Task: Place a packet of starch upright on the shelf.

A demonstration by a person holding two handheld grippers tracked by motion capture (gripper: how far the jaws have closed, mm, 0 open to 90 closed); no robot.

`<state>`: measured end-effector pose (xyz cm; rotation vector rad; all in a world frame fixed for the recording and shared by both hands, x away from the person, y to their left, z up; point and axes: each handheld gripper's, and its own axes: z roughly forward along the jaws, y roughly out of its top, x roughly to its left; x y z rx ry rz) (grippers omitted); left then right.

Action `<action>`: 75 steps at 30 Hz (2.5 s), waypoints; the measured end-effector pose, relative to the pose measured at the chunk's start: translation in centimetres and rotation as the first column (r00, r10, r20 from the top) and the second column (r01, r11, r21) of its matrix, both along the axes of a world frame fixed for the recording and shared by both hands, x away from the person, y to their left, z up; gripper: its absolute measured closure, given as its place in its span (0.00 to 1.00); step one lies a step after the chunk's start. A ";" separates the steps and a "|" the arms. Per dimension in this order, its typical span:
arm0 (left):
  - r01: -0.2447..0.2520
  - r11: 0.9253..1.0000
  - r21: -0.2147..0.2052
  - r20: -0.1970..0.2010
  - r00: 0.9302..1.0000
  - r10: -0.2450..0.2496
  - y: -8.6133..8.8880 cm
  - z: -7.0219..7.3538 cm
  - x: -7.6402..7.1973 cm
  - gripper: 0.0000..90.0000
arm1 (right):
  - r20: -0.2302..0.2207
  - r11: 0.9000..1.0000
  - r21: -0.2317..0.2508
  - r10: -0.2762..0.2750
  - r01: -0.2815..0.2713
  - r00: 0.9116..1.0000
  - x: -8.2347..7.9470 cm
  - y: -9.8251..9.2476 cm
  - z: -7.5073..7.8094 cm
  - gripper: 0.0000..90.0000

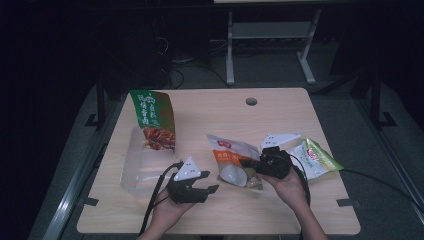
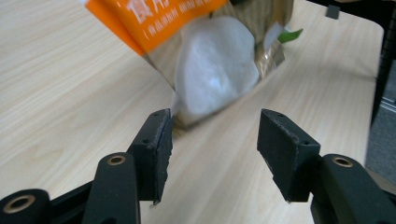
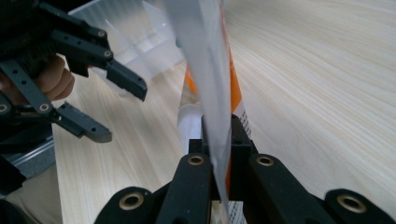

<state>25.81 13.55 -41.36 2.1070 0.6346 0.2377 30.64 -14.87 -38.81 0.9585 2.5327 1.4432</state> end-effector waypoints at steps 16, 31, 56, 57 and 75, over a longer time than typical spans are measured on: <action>0.026 0.999 0.034 0.008 1.000 -0.026 2.1 -0.6 -2.3 0.44 | -0.012 0.999 0.031 0.021 -0.021 1.000 0.5 1.2 1.0 1.00; 0.071 0.997 0.023 0.015 0.997 -0.072 2.7 -0.8 -3.3 0.40 | -0.008 0.998 0.027 0.065 -0.064 0.998 1.9 4.7 3.7 1.00; 0.136 0.990 0.022 -0.012 0.991 -0.136 2.0 -1.1 -4.0 0.38 | 0.039 0.979 0.071 0.190 -0.193 0.981 4.9 13.5 8.6 1.00; 0.137 0.990 0.023 -0.010 0.991 -0.137 2.1 -1.1 -3.9 0.38 | 0.039 0.978 0.069 0.193 -0.195 0.980 5.0 13.9 8.7 1.00; 0.132 0.991 0.013 -0.009 0.991 -0.132 2.4 -1.1 -3.8 0.37 | 0.031 0.969 0.078 0.231 -0.233 0.972 6.1 17.8 8.8 1.00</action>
